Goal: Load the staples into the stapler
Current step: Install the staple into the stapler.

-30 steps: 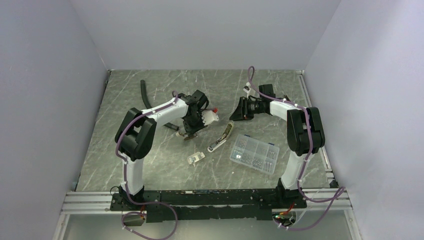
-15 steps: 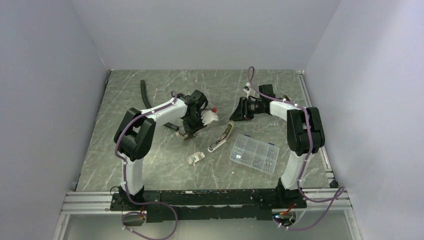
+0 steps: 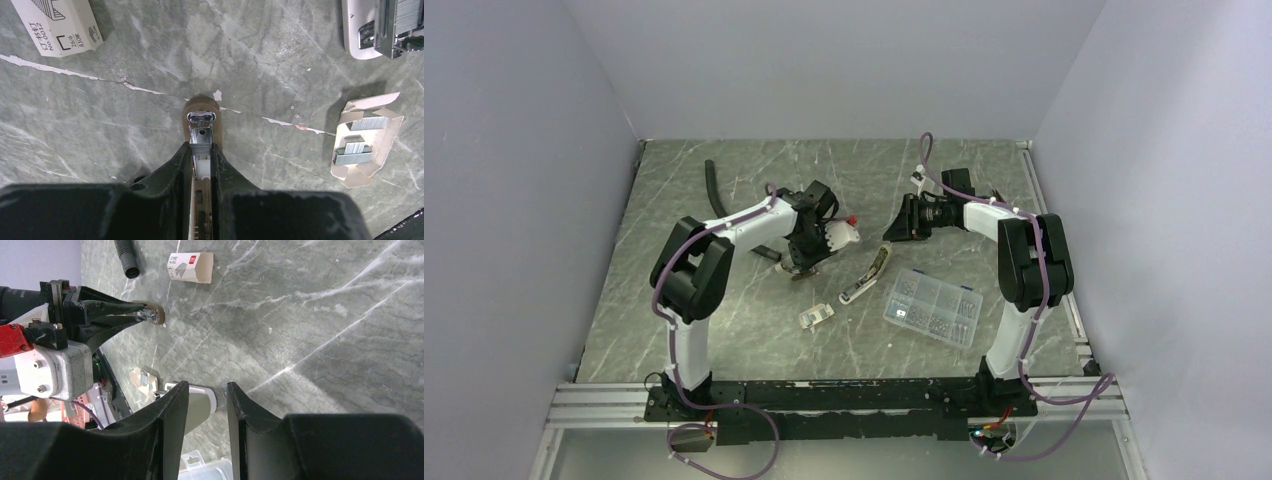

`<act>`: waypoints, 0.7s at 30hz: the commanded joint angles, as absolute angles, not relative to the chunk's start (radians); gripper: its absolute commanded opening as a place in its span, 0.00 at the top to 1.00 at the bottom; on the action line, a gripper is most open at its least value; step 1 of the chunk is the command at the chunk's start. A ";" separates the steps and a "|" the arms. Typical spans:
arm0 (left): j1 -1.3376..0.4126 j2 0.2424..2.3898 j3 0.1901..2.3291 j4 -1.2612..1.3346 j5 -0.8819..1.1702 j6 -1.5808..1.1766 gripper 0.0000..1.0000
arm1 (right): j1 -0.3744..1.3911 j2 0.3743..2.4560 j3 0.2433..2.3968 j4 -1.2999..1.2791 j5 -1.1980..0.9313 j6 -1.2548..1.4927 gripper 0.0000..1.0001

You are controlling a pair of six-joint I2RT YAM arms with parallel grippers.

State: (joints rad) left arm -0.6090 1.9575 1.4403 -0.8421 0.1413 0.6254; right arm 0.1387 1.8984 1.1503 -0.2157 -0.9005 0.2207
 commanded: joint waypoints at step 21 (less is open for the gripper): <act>-0.600 1.906 1.377 -0.845 0.166 0.791 0.87 | 0.132 1.907 1.147 -0.180 -0.933 0.222 0.63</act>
